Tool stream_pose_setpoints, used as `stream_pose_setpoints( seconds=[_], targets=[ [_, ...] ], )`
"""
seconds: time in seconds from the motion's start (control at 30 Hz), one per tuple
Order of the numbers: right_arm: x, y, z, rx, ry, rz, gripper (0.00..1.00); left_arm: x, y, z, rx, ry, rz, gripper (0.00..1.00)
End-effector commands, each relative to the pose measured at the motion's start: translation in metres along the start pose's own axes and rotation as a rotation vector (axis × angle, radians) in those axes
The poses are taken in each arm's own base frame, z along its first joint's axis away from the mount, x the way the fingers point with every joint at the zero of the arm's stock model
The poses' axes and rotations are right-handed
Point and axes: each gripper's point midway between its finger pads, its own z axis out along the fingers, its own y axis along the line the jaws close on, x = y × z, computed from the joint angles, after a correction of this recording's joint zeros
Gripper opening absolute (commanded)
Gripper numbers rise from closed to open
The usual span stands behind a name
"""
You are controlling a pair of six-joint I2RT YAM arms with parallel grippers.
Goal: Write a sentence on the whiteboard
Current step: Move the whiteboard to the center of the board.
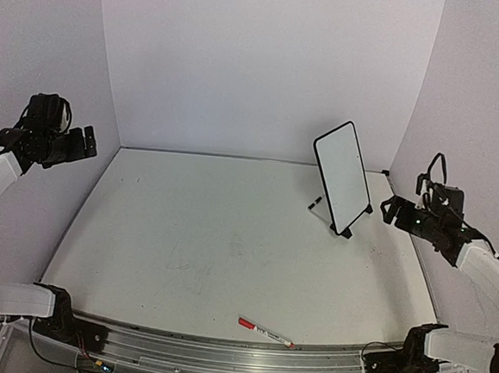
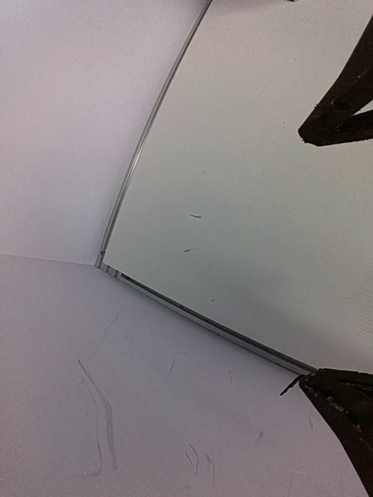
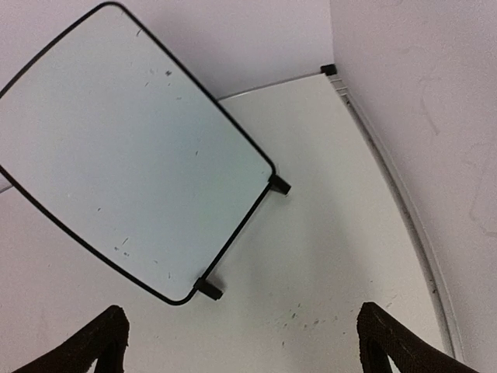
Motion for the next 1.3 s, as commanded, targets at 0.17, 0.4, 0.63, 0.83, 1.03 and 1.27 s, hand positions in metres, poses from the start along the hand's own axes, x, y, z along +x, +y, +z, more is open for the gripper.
stream_pose_setpoints(
  seconds=[0.17, 0.4, 0.63, 0.83, 1.03, 1.27],
  targets=[
    [0.072, 0.055, 0.045, -0.349, 0.375, 0.031, 0.87, 0.008, -0.027, 0.003, 0.189, -0.096, 0.123, 0.99],
    [0.083, 0.056, 0.076, -0.366, 0.406, 0.041, 0.75, 0.022, -0.028, 0.008, 0.205, -0.066, 0.131, 0.99],
    [0.081, 0.051, 0.114, -0.338, 0.386, 0.063, 0.67, 0.025, -0.028, 0.01, 0.203, -0.055, 0.134, 0.99],
    [0.078, 0.044, 0.136, -0.314, 0.384, 0.07, 0.64, 0.027, -0.029, 0.012, 0.207, -0.047, 0.134, 0.99],
    [0.085, 0.044, 0.148, -0.335, 0.408, 0.072, 0.61, 0.029, -0.03, 0.013, 0.214, -0.04, 0.132, 0.99],
    [0.097, 0.055, 0.142, -0.425, 0.442, 0.051, 0.57, 0.03, -0.031, 0.015, 0.217, -0.032, 0.131, 0.99]
  ],
)
